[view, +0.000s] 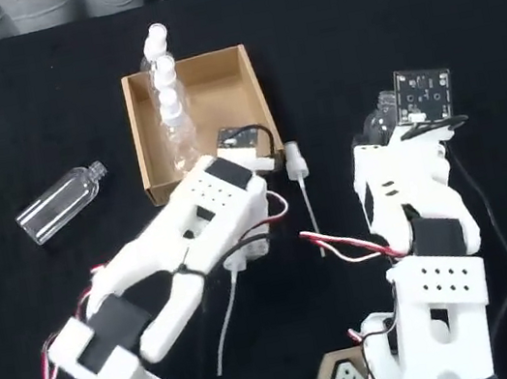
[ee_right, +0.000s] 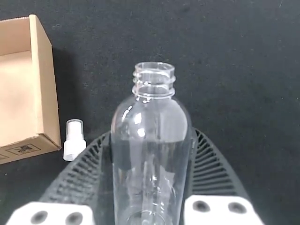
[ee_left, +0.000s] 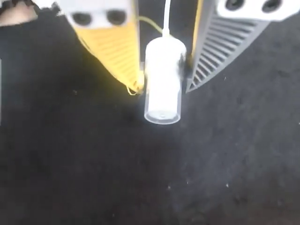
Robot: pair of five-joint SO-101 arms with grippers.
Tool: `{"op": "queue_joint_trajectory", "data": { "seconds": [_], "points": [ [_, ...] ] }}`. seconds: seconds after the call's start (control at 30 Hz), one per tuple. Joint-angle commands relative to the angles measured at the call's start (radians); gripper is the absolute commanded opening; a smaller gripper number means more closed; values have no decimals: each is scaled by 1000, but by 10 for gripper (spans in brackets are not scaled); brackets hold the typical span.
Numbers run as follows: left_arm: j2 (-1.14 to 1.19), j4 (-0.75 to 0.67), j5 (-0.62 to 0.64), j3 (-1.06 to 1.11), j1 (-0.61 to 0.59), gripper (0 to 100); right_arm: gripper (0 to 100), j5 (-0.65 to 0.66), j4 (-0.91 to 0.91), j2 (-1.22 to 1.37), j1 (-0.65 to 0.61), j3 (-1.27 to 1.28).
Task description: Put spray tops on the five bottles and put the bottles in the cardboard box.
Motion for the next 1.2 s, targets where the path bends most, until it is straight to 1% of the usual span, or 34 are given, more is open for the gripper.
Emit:
{"op": "queue_joint_trajectory", "data": {
  "seconds": [0.0,0.07,0.27,0.5,0.8,0.93,1.07,1.17],
  "points": [
    [-123,18,6,-15,-13,50,120,0,-31,-38,26,-18],
    [-158,18,8,-1,-15,24,120,0,-31,-38,23,-18],
    [-273,14,57,70,-15,27,120,0,-31,-39,21,-18],
    [-434,11,61,139,-15,28,120,0,-29,-39,21,-21],
    [-557,11,57,168,-16,27,119,0,18,-39,20,-56],
    [-634,9,63,193,-18,27,119,0,78,-39,-2,-91],
    [-707,9,64,194,-82,27,119,0,135,-39,-57,-119],
    [-746,-15,64,211,-128,27,119,0,141,-44,-66,-122]
  ]
}}
